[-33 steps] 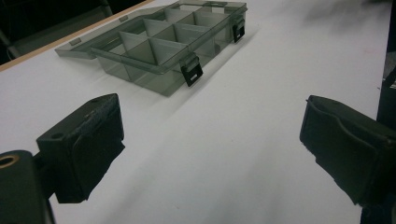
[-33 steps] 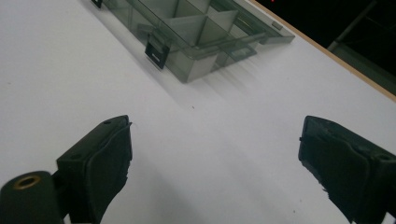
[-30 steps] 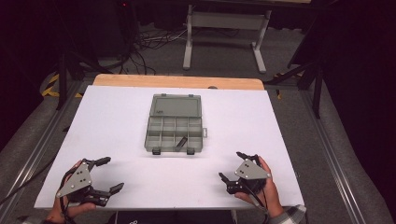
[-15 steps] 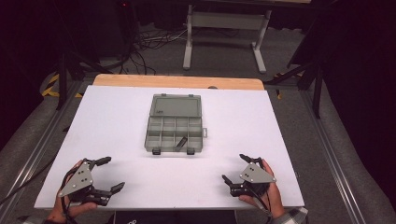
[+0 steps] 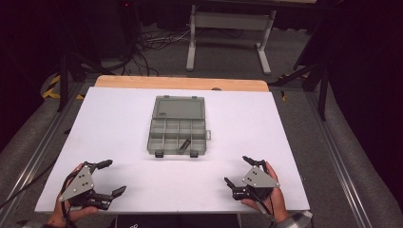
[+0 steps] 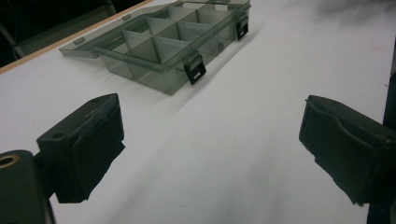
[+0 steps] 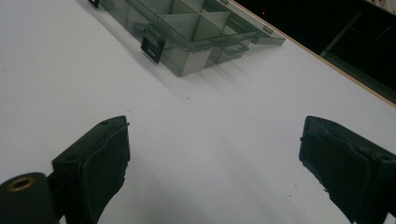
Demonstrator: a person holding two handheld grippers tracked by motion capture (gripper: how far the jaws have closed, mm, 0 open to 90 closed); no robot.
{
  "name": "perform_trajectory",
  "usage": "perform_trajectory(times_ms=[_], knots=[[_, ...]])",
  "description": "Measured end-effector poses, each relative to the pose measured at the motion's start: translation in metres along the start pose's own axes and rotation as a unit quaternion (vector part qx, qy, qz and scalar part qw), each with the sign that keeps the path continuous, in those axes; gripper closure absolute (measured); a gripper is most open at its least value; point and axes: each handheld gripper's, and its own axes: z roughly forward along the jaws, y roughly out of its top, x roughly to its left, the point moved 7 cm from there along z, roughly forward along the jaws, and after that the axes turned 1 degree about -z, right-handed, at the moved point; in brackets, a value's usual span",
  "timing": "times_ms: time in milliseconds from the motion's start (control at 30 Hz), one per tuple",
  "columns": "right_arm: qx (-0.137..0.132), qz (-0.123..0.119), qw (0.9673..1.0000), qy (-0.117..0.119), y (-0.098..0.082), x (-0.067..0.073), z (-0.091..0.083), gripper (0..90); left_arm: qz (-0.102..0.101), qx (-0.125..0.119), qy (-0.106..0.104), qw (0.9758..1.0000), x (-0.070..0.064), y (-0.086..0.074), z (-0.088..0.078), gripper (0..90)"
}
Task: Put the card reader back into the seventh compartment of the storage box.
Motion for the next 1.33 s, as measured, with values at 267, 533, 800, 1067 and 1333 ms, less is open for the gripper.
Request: perform_trajectory(times_ms=[267, 533, 800, 1067, 1333], knots=[[0.002, -0.003, 1.0000, -0.006, 0.0000, -0.0009, -0.0003, 10.2, 0.001, 0.000, -0.002, 1.0000, -0.0005, 0.0002, -0.0003, 7.4], [0.005, -0.007, 0.9999, -0.009, 0.0001, -0.0005, 0.0003, 10.4, -0.001, 0.000, -0.002, 1.0000, -0.0004, -0.0001, -0.0001, 7.5], [0.005, -0.007, 0.9999, -0.009, -0.0004, -0.0004, 0.0013, 10.4, -0.003, 0.000, -0.003, 1.0000, 0.0002, -0.0002, 0.0013, 7.4], [0.007, -0.010, 0.9999, -0.009, -0.0005, -0.0001, 0.0022, 10.4, -0.005, 0.000, -0.001, 1.0000, 0.0015, -0.0004, 0.0014, 7.4], [0.004, -0.005, 0.9999, -0.011, -0.0008, -0.0014, 0.0015, 10.1, -0.004, 0.000, -0.001, 1.0000, 0.0013, 0.0004, 0.0017, 7.4]])
